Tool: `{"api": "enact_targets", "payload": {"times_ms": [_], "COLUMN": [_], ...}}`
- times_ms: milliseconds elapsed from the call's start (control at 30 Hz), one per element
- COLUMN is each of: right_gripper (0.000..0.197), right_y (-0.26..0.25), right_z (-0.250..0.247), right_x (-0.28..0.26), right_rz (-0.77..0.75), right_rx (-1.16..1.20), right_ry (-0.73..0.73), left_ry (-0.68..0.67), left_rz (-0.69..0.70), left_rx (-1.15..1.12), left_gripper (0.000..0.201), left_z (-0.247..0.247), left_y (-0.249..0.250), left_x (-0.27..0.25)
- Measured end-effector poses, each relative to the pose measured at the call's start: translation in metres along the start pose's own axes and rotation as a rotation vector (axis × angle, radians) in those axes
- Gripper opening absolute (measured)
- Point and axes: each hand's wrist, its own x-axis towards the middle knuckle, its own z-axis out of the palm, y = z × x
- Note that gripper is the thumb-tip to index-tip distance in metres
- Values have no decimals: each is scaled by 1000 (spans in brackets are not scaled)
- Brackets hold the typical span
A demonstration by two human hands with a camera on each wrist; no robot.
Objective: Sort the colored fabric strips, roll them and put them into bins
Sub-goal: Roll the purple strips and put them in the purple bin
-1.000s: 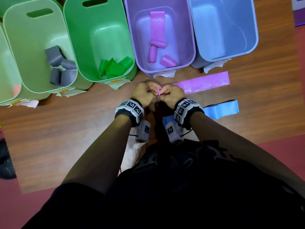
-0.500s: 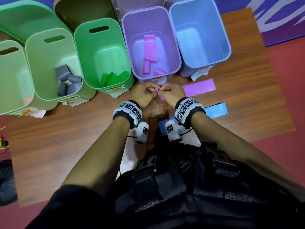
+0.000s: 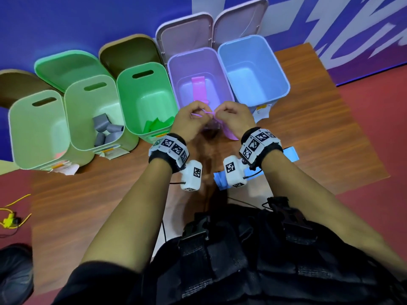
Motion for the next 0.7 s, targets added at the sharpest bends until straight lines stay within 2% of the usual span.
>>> {"api": "enact_targets", "payload": {"times_ms": [233,333,467,700], "right_gripper": [10,8,12,9], "right_y": [-32,-40,-39,-45], "right_z": [-9,-11,-14,-27], "right_x": [-7,-11,-9,-9], "right_rz": [-73,-127,-169,-185], "right_rx": [152,193,171,237], "right_ry": [31,23,22,-18], "left_ry": [19,43,47,66], "left_rz": [158,160,149,237], "left_rx": [12,-35,-30,-3], "left_gripper": [15,20,18,22], "left_z": [-8,-9,-12,-8], "left_y": [26,34,43,59], "left_x": [8,7,5,-1]}}
